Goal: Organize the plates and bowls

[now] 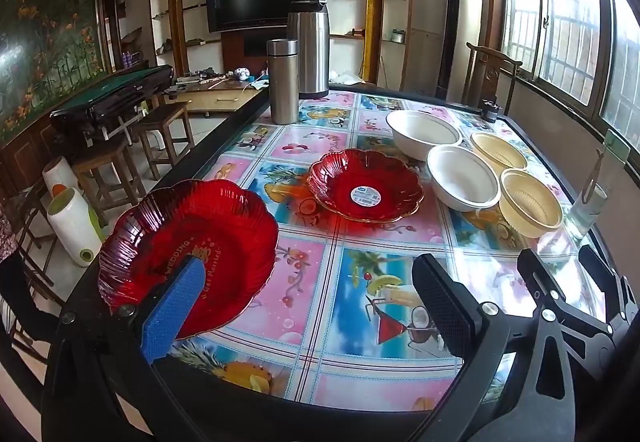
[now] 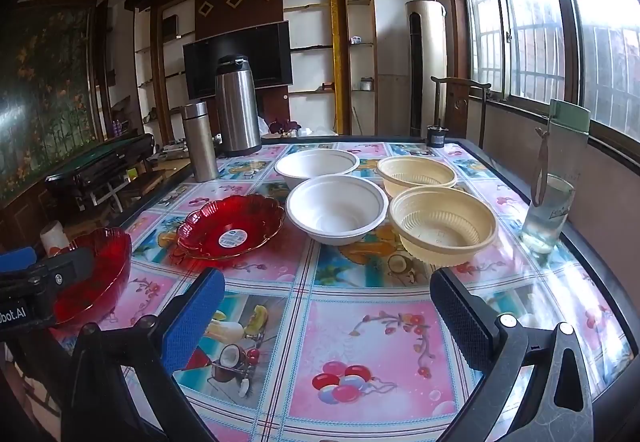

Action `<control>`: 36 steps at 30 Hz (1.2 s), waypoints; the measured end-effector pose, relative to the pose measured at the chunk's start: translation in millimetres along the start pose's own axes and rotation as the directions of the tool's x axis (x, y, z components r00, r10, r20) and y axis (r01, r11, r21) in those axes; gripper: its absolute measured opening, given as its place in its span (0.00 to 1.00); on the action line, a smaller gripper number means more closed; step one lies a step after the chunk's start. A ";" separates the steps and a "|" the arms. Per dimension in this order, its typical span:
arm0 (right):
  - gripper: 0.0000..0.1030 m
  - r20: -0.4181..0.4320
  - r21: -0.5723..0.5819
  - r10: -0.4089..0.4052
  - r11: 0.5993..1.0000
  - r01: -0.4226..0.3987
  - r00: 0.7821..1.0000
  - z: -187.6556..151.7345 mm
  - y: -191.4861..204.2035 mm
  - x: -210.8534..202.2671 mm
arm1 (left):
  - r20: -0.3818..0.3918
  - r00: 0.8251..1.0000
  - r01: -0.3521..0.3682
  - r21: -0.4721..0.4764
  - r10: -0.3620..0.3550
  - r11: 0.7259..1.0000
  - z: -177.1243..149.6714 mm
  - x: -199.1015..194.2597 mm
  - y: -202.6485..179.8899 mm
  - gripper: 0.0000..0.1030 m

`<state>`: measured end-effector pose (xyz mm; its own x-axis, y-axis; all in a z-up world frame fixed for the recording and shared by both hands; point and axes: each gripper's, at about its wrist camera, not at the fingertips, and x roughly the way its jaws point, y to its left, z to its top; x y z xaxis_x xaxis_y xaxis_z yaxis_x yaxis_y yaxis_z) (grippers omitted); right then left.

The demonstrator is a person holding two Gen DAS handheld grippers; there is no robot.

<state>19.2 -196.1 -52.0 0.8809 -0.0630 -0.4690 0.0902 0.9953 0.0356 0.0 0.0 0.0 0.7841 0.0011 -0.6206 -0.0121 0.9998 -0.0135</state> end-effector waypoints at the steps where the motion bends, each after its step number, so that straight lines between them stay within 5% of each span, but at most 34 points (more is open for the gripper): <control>1: 1.00 0.000 0.000 0.000 1.000 0.000 1.000 0.0 0.1 0.0 | 0.002 1.000 0.001 0.002 -0.001 1.000 -0.1 -0.3 0.0 1.00; 13: 1.00 0.005 0.008 0.002 1.000 -0.002 1.000 2.7 -2.3 -4.5 | 0.026 0.998 0.057 0.000 -0.057 0.998 -0.2 -3.0 0.7 1.00; 36: 1.00 -0.008 -0.015 0.014 1.000 -0.014 1.000 31.9 27.9 -25.3 | 0.060 0.998 0.041 -0.071 -0.036 0.997 -1.4 -25.7 44.0 1.00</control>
<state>14.3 -169.1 -11.0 0.8781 -0.0484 -0.4759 0.0707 0.9971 0.0290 -21.6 44.0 14.2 0.8199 -0.0342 -0.5714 -0.0243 0.9952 -0.0945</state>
